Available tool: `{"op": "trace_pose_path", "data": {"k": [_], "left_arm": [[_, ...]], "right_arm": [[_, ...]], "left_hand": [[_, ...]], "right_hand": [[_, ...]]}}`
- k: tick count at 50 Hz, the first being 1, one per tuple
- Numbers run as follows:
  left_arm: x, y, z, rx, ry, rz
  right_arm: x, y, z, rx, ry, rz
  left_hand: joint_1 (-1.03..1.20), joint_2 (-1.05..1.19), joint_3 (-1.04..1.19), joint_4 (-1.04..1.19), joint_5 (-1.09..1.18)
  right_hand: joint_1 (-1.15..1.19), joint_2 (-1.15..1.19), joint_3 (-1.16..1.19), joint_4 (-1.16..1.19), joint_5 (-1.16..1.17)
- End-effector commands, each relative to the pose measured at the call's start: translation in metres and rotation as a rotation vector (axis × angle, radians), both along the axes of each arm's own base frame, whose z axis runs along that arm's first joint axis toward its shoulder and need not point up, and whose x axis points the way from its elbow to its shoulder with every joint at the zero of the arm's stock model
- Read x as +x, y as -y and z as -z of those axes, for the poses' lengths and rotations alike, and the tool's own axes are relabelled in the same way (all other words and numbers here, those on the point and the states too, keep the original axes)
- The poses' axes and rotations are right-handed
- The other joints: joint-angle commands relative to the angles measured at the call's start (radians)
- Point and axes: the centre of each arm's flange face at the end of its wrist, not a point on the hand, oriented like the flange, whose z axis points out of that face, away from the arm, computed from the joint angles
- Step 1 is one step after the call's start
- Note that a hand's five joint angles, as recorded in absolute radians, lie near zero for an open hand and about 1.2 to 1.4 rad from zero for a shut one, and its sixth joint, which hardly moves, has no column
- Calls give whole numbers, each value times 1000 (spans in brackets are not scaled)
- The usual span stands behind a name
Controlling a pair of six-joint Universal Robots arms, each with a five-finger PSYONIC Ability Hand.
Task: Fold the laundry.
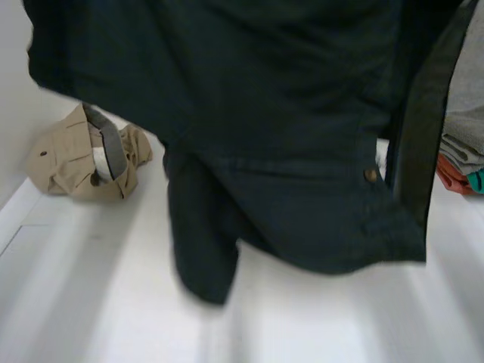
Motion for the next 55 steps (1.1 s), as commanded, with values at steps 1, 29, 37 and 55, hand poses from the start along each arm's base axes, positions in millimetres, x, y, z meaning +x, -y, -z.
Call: {"op": "trace_pose_path", "data": {"k": [1, 29, 37, 55], "left_arm": [[-21, 70, 76, 141, 73, -22], [-18, 79, 182, 406, 227, -92], [2, -35, 234, 654, 441, -23], [7, -104, 326, 750, 587, 56]], "right_arm": [[21, 43, 74, 158, -52, 22], [31, 55, 184, 393, -441, 40], [-7, 3, 213, 564, -686, -174], [-11, -2, 295, 355, -736, -398]], "left_hand": [[266, 199, 211, 200, 225], [-956, -1022, -1011, -1021, -997], [-853, -919, -907, -918, -894], [-700, -766, -754, -765, -741]], "right_hand": [[272, 220, 206, 202, 229], [-950, -1002, -1016, -1019, -993], [-768, -820, -834, -838, -811], [-788, -840, -854, -858, -831]]}}
